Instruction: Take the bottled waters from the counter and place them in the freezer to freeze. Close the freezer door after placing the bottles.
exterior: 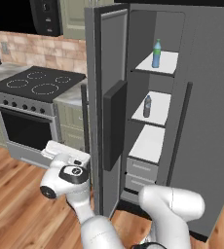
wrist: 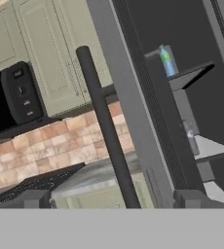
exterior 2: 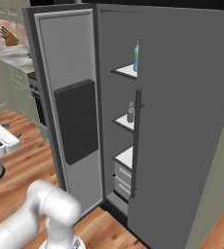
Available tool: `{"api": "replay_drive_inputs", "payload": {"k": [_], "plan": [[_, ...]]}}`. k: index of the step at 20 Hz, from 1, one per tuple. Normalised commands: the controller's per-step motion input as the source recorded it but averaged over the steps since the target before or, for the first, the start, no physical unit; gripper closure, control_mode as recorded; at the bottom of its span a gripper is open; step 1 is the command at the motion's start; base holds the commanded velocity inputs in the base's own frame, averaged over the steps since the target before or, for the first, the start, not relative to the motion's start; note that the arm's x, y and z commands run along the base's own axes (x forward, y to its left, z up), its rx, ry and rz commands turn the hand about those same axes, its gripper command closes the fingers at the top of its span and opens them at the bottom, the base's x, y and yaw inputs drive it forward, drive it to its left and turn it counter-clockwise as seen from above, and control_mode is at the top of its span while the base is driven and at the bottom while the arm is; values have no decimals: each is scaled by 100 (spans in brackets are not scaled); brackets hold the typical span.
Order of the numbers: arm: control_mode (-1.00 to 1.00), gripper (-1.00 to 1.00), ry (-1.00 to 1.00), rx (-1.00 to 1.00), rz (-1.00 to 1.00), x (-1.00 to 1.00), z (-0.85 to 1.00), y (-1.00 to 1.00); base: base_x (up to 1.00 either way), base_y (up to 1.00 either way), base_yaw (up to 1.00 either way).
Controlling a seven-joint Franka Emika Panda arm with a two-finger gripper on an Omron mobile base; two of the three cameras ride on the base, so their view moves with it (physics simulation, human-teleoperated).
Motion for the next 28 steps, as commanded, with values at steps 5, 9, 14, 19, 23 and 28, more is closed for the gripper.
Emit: {"api": "replay_drive_inputs", "payload": {"k": [5,9,14,19,23,28], "plan": [[-100,-100,-3,0,-4,58,-39,0,0,0,0],[-100,-100,-8,0,-2,45,-30,1,0,0,0],[-100,-100,-5,0,0,28,-27,1,0,0,0],[-100,-100,-2,2,-9,26,-18,14,0,0,0],[-100,-100,0,6,-19,21,-1,14,0,0,0],[-100,-100,0,6,-24,21,-4,23,0,0,0]]}}
